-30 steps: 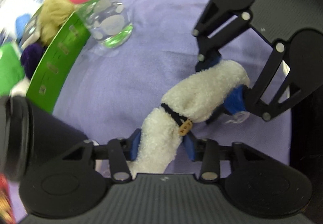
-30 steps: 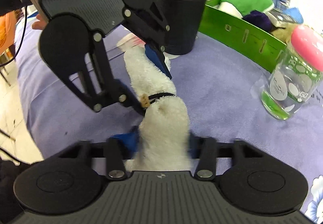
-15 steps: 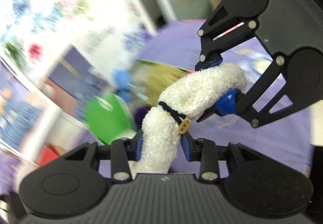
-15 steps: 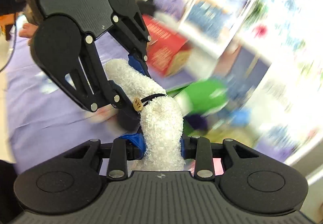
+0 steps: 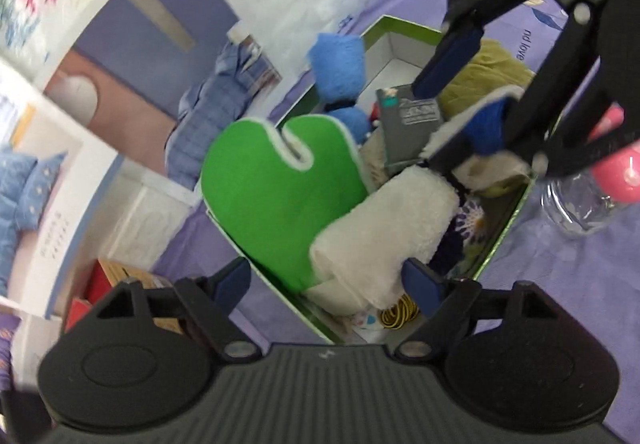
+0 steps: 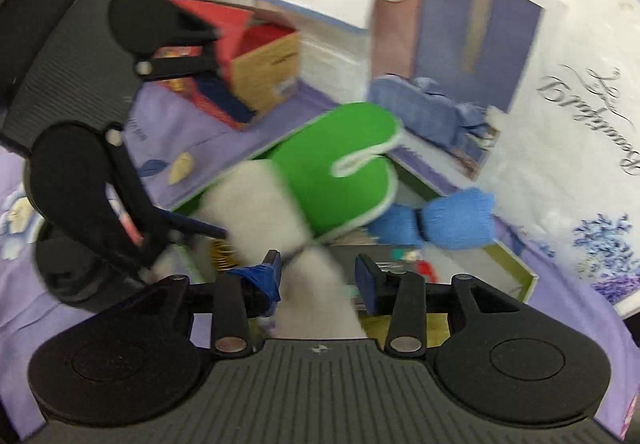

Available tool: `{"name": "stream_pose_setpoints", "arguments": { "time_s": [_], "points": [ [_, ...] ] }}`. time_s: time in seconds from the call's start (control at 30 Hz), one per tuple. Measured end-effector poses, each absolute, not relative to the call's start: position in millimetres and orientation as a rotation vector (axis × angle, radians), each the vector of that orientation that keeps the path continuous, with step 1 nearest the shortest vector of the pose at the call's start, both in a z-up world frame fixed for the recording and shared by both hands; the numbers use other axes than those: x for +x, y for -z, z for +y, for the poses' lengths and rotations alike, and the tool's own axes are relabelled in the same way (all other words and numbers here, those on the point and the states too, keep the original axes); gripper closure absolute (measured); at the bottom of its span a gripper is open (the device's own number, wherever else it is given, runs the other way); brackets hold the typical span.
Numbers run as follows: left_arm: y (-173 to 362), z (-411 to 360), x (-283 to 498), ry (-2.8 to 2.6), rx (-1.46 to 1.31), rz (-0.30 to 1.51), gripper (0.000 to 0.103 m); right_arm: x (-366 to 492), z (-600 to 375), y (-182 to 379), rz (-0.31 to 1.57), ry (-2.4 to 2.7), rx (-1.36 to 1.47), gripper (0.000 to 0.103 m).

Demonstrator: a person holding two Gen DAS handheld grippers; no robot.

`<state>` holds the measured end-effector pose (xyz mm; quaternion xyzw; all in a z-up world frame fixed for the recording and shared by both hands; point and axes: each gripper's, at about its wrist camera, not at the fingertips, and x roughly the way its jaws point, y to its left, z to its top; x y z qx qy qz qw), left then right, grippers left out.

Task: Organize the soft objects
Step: 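Lower the white towel roll into the green box and open both tools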

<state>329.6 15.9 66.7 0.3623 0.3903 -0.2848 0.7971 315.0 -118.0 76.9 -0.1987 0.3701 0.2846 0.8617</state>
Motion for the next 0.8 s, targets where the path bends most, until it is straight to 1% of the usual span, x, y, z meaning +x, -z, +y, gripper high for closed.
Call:
{"name": "stream_pose_setpoints", "arguments": {
  "time_s": [0.07, 0.1, 0.13, 0.33, 0.57, 0.7, 0.8],
  "points": [
    [-68.6, 18.1, 330.3, 0.592, 0.766, 0.812, 0.015, 314.9, -125.6, -80.1, 0.759, -0.583, -0.379, 0.077],
    [-71.8, 19.3, 328.6, 0.584, 0.753, 0.793, 0.011, 314.3, -128.5, -82.0, 0.751, -0.574, -0.370, 0.077],
    [-75.5, 20.8, 325.2, 0.580, 0.738, 0.779, 0.009, 316.6, -130.0, -82.9, 0.746, -0.568, -0.364, 0.076],
    [-102.4, 23.4, 299.5, 0.520, 0.710, 0.675, 0.009, 298.4, -146.1, -94.3, 0.729, -0.504, -0.349, 0.075],
    [-148.4, 34.1, 250.6, 0.380, 0.656, 0.536, 0.009, 245.9, -158.6, -131.6, 0.648, -0.394, -0.349, 0.074],
    [-174.0, 45.2, 214.3, 0.272, 0.538, 0.453, 0.006, 206.6, -174.3, -153.9, 0.534, -0.287, -0.229, 0.073],
    [-184.3, 53.5, 188.2, 0.225, 0.435, 0.418, 0.006, 189.5, -183.6, -158.0, 0.555, -0.241, -0.108, 0.073]
  ]
}}
